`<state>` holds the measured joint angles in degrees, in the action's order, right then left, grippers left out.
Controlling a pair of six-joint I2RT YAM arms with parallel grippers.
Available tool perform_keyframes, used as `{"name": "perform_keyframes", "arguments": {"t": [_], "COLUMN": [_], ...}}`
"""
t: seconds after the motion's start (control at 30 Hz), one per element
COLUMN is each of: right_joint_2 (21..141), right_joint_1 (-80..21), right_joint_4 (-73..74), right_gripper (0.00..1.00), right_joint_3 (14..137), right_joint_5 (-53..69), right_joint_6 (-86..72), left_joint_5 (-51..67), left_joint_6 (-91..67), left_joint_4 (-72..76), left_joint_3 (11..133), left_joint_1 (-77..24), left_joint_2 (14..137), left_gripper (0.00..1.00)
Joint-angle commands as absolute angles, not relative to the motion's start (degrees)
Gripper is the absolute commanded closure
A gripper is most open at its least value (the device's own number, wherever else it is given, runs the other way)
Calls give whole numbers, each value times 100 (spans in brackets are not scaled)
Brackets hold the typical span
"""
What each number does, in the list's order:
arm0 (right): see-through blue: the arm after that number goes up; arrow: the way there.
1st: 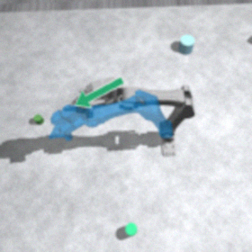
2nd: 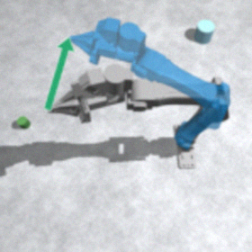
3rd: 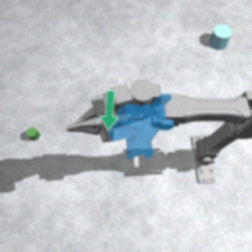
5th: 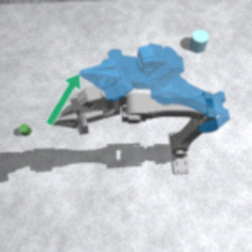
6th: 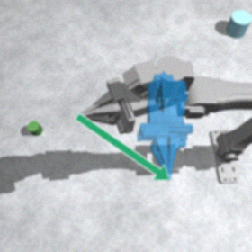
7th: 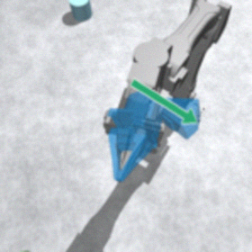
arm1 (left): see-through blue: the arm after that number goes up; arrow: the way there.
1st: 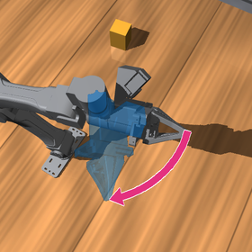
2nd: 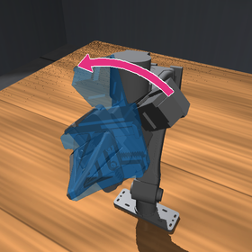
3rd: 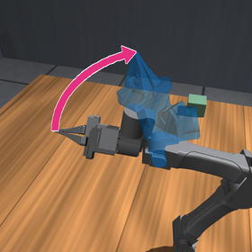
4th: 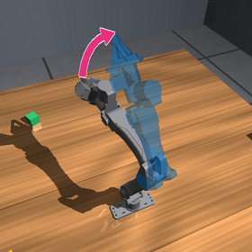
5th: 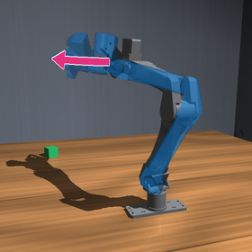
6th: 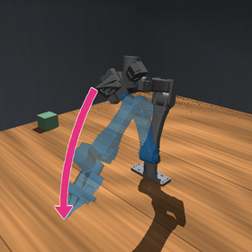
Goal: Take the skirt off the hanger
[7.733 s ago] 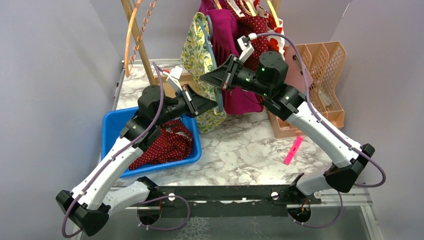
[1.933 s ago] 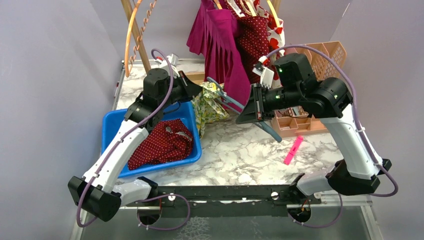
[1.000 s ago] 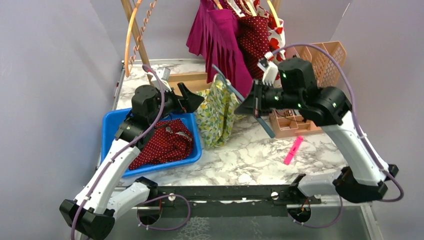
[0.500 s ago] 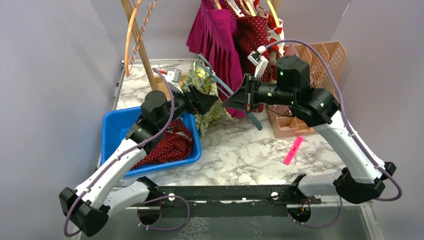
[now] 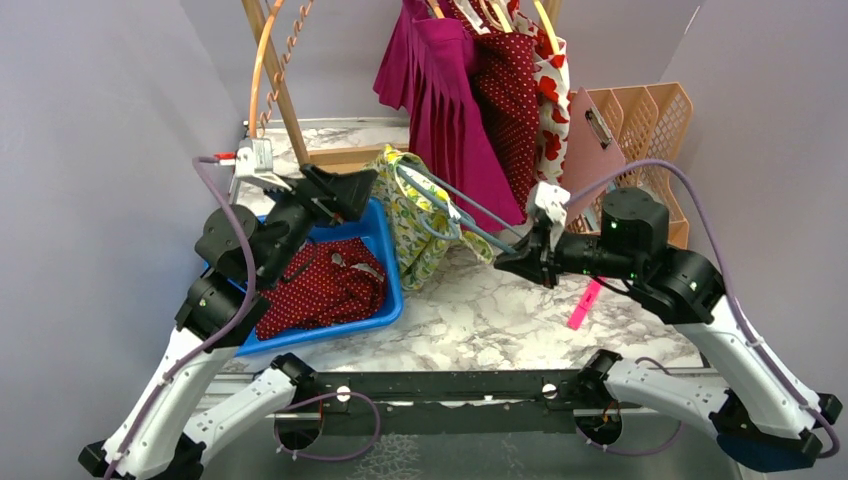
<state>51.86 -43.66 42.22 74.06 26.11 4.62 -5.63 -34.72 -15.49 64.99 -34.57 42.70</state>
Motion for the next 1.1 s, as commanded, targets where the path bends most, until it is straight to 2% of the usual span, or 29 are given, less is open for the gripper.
{"name": "perform_keyframes", "arguments": {"t": [0.0, 0.13, 0.3, 0.47, 0.63, 0.77, 0.97, 1.0, 1.07], "right_joint_2": [4948, 5263, 5584, 5514, 5453, 5386, 5401, 5398, 5395], "right_joint_1": [-4359, -4359, -4359, -4357, -4359, -4359, -4359, -4359, -4359], "right_joint_4": [4015, 4801, 5359, 5361, 5523, 5555, 5647, 5651, 5651], "right_gripper": [99, 99, 99, 99, 99, 99, 99, 99, 99], "right_joint_3": [7361, 7621, 7839, 7805, 7787, 7809, 7817, 7836, 7857], "right_joint_5": [2927, 2678, 2337, 2241, 2155, 2218, 2197, 2197, 2201], "right_joint_6": [2572, 3312, 3708, 3683, 3597, 3576, 3617, 3626, 3630], "left_joint_5": [-1051, -544, -508, -310, -47, 60, 299, 225, 35], "left_joint_6": [-3422, -2838, -2094, -1622, -1388, -1295, -1157, -1143, -1066], "left_joint_4": [-2450, -3358, -4039, -4601, -4951, -4948, -4960, -4965, -4965], "left_joint_3": [7237, 8489, 9392, 9608, 9617, 9568, 9550, 9519, 9533], "left_joint_1": [-3453, -3446, -3446, -3449, -3446, -3450, -3452, -3454, -3458], "left_joint_2": [4984, 6168, 6796, 7239, 7441, 7568, 7760, 7755, 7777], "left_gripper": [1, 1, 1, 1, 7, 20, 19, 20, 28]}}
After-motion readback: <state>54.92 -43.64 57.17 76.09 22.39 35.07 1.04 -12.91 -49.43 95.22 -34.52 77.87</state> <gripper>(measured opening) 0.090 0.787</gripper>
